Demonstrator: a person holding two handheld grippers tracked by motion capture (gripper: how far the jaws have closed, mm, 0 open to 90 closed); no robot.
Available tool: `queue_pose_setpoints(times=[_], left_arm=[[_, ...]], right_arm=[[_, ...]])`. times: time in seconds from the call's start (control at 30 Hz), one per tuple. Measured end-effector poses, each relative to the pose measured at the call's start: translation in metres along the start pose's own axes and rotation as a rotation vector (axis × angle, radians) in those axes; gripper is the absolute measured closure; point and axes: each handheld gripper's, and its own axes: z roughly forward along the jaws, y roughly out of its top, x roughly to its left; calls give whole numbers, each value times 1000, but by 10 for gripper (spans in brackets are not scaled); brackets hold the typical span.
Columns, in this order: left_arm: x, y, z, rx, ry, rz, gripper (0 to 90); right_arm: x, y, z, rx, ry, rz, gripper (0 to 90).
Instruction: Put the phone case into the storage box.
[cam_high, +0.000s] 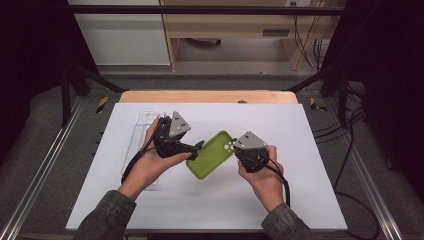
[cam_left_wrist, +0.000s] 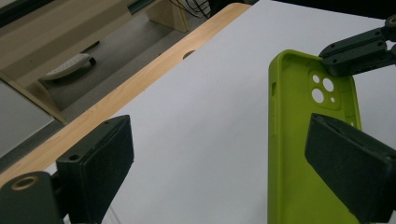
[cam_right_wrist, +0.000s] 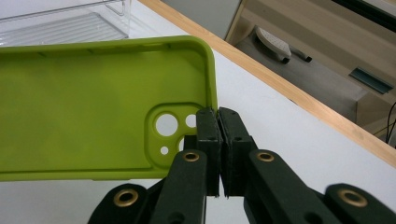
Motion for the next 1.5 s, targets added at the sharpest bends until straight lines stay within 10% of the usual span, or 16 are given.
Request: queue_pose_setpoints(times=[1.5], left_arm=[[-21,23,25,148,-89,6,548]], right_arm=[[13,6,-1,-38,-11,-53,879]])
